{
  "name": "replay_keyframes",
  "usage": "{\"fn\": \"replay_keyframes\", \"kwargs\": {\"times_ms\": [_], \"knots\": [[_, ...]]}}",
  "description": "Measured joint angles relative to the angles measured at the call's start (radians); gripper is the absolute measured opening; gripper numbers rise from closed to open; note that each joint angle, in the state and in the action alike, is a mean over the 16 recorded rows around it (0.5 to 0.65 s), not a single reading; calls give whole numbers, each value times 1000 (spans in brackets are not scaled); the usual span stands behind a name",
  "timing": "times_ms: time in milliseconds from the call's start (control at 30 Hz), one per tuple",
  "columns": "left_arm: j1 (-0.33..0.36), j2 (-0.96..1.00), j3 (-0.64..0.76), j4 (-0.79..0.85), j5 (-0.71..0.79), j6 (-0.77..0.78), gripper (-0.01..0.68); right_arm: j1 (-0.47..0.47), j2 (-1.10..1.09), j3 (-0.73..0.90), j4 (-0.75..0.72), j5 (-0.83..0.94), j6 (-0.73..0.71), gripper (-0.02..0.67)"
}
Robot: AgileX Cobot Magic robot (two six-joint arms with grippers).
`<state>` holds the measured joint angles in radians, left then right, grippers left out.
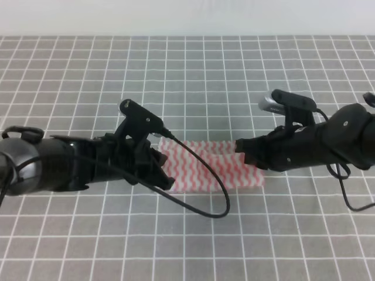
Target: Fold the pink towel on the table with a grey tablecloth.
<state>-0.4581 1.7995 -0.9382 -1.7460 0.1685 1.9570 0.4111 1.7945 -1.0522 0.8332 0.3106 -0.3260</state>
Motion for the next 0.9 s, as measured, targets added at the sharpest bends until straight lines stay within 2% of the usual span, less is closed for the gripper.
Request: {"fn": "replay_keyframes", "kwargs": {"times_ms": [433, 900], "knots": [[0, 42, -52, -2, -50, -4, -3, -24, 72, -90, -12, 51, 2, -15], [0, 77, -58, -3, -54, -3, -3, -34, 108, -111, -14, 66, 1, -15]]}}
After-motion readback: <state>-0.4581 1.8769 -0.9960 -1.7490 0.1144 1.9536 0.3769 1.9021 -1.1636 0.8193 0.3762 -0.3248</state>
